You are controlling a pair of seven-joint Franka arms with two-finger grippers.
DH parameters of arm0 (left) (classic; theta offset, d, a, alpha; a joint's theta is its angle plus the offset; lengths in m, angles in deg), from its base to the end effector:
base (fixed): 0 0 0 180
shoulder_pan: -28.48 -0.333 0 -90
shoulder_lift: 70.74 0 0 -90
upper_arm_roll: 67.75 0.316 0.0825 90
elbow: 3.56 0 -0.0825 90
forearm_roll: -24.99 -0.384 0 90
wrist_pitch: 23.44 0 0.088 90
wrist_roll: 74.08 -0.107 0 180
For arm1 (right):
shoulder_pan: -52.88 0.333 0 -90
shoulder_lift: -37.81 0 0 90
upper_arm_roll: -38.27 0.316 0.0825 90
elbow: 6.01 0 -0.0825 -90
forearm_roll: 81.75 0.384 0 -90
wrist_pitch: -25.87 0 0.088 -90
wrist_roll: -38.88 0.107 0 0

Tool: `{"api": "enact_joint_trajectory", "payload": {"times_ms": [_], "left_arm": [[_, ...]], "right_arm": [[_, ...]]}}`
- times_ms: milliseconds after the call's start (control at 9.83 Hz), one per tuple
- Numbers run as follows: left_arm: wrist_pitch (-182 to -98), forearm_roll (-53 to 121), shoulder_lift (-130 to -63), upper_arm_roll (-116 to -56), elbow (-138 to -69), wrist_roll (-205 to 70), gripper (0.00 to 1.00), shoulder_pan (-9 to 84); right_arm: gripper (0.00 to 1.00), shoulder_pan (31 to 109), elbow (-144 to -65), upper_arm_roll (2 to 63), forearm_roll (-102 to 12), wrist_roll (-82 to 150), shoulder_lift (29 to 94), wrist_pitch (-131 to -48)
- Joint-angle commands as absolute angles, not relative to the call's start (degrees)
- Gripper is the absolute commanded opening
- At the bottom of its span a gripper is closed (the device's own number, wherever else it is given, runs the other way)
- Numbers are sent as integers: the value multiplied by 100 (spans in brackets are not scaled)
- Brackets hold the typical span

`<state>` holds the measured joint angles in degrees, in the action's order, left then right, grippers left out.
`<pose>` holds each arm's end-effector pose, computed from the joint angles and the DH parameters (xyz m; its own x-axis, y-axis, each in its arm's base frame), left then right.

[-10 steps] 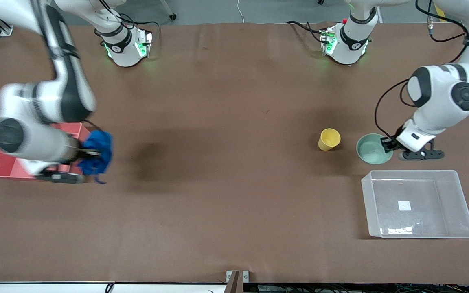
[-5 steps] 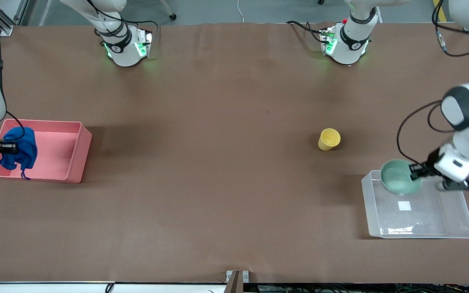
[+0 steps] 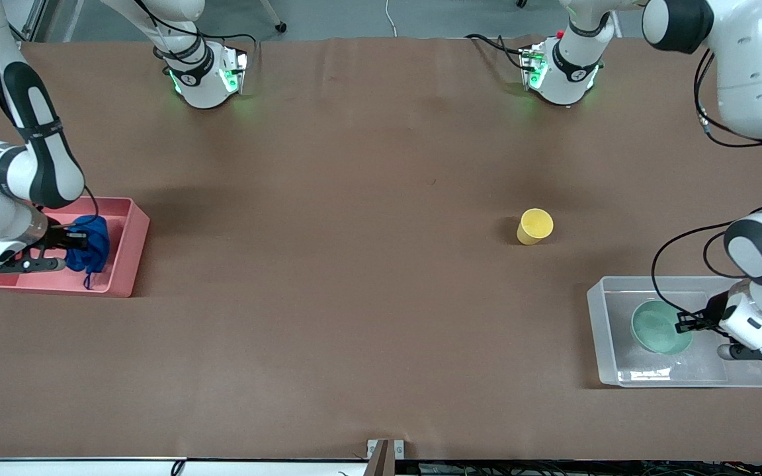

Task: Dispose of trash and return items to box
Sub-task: 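Carry the cloth into the pink bin while the left gripper carries the bowl, then release the cloth and bowl, opening both grippers inside the bins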

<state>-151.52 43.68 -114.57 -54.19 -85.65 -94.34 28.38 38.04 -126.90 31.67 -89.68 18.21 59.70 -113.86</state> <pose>0.7202 0.1301 0.2529 0.9959 0.0133 0.0897 0.0063 -0.9969 0.0786 0.5350 -0.2101 0.2295 0.9903 0.0962 -0.1005 0.1060 -0.9896 0.0968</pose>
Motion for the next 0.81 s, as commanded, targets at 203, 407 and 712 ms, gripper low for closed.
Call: {"api": "enact_joint_trajectory", "payload": {"times_ms": [203, 407, 712], "left_arm": [[-15449, 4696, -11917, -5474, -8494, -9526, 25, 2664], [-15431, 4653, -11733, -5474, -8547, -9526, 98, 2681], [-15352, 4382, -10297, -5483, -9448, -9369, 100, 2944]], "right_arm": [[100, 3820, -12704, 3282, -8895, 1911, 5603, -11258], [100, 4239, -12083, 3317, -8878, 2756, 4751, -10007], [100, 5120, -10519, 3326, -8834, 4220, 4494, -7869]]}}
